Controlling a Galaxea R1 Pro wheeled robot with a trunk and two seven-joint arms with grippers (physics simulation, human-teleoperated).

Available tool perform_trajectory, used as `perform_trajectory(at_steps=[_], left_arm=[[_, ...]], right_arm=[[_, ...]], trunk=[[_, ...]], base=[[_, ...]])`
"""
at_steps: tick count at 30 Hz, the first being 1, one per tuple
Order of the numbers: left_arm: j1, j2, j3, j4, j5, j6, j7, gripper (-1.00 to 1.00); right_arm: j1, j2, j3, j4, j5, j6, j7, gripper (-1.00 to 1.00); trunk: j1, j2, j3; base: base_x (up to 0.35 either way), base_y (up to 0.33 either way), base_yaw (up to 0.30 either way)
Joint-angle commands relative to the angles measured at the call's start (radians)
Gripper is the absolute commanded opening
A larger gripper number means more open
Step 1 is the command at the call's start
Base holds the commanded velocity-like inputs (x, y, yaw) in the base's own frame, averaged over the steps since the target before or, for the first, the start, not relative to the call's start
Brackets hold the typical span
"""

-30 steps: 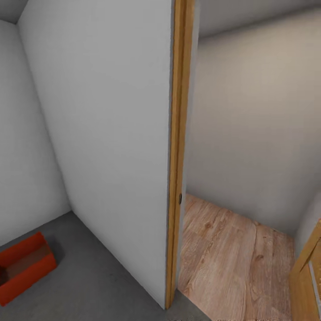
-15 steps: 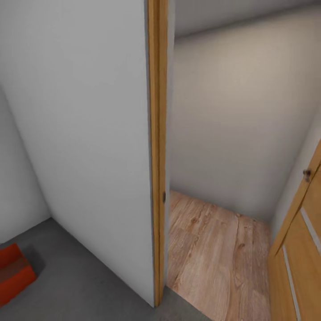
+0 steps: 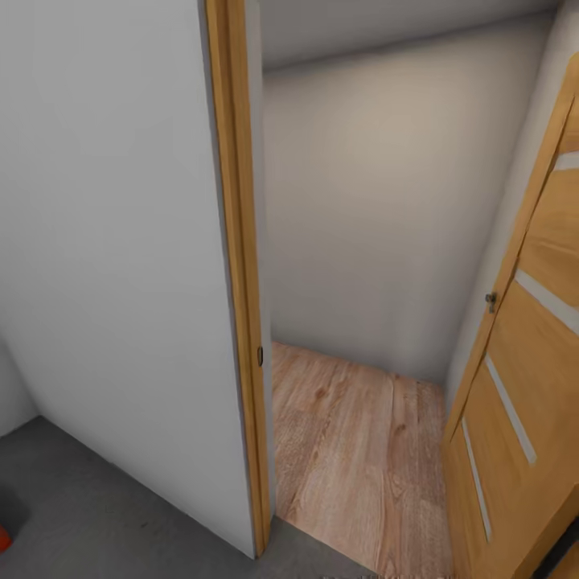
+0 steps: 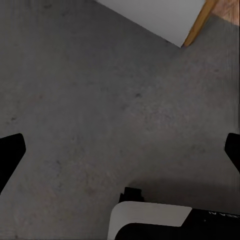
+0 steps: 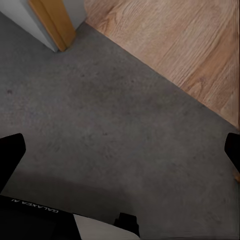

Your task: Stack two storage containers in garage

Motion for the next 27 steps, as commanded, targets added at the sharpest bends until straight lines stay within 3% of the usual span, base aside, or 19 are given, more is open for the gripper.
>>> perform_trajectory(at_steps=[1, 14, 27], left_arm=[[-0.002, 0.0, 0.003, 0.004, 0.005, -0.007, -0.002, 1.0], [-0.002, 0.002, 0.003, 0.004, 0.005, -0.006, -0.002, 1.0], [-0.002, 0.002, 0.004, 0.004, 0.005, -0.006, -0.002, 1.0]], right_arm=[[-0.001, 0.0, 0.003, 0.001, 0.004, -0.003, 0.001, 1.0], [-0.001, 0.0, 0.003, 0.001, 0.004, -0.003, 0.0, 1.0], [-0.001, 0.0, 0.003, 0.001, 0.004, -0.003, 0.001, 1.0]], trunk=[[0.001, -0.002, -0.001], [0.001, -0.002, -0.001], [0.001, -0.002, -0.001]], base=[[0.0, 0.0, -0.296], [0.012, 0.009, -0.296], [0.202, 0.198, -0.296]])
